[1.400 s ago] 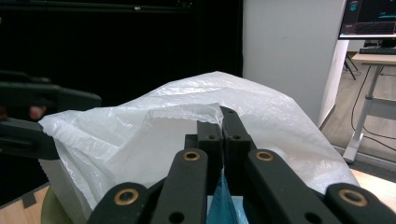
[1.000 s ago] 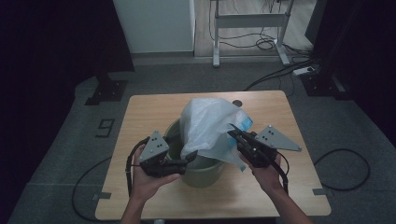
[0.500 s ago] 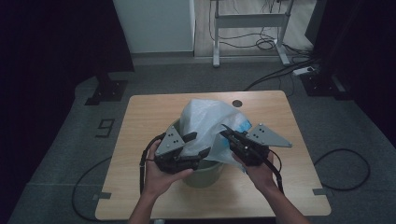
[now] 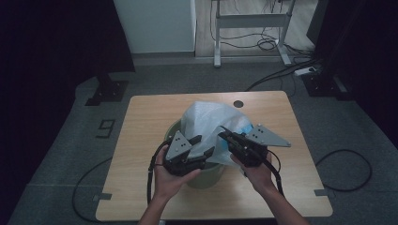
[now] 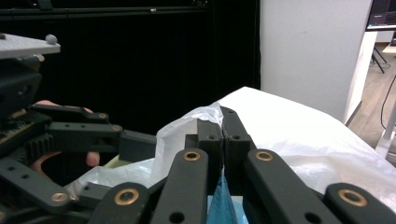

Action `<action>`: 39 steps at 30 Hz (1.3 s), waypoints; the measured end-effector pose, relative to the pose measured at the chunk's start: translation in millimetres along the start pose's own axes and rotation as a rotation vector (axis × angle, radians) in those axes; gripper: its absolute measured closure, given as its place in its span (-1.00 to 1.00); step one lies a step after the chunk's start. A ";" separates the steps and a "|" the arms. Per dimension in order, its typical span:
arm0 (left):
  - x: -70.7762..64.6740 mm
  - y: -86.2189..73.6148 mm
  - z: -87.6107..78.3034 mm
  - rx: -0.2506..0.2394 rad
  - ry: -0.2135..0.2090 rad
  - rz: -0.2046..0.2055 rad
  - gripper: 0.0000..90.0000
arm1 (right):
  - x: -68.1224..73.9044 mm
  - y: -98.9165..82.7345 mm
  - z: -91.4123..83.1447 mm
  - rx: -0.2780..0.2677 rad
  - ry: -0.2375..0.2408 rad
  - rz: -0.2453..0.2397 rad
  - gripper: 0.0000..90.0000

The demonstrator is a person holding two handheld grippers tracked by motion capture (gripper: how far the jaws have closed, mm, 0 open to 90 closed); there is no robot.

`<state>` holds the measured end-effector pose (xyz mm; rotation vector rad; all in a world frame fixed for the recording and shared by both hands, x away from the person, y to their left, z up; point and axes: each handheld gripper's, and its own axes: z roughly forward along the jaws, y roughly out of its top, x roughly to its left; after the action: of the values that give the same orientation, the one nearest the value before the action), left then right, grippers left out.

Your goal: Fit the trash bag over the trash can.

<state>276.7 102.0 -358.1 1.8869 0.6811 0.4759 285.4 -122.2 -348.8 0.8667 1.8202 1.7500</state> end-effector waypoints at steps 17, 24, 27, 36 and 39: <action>34.3 -8.8 -17.4 -0.094 0.065 -0.145 1.00 | 16.1 -22.1 -25.4 -0.008 -0.006 -0.032 -0.19; 46.7 -14.5 -36.1 -0.141 0.089 -0.193 1.00 | 8.8 -39.2 -46.7 -0.006 -0.018 0.008 -0.22; 49.2 -15.9 -41.8 -0.148 0.099 -0.199 1.00 | 4.4 -49.2 -52.3 0.009 -0.025 0.015 -0.24; 52.8 -18.6 -44.1 -0.145 0.101 -0.214 1.00 | -5.7 -85.2 -65.1 0.043 -0.049 0.074 -0.22; 53.6 -19.6 -44.2 -0.145 0.098 -0.218 1.00 | -7.1 -89.3 -62.6 0.054 -0.039 0.073 -0.14</action>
<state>286.1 173.5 -357.7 1.6404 0.8828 0.4670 234.9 -170.0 -433.2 0.9940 1.8394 1.7227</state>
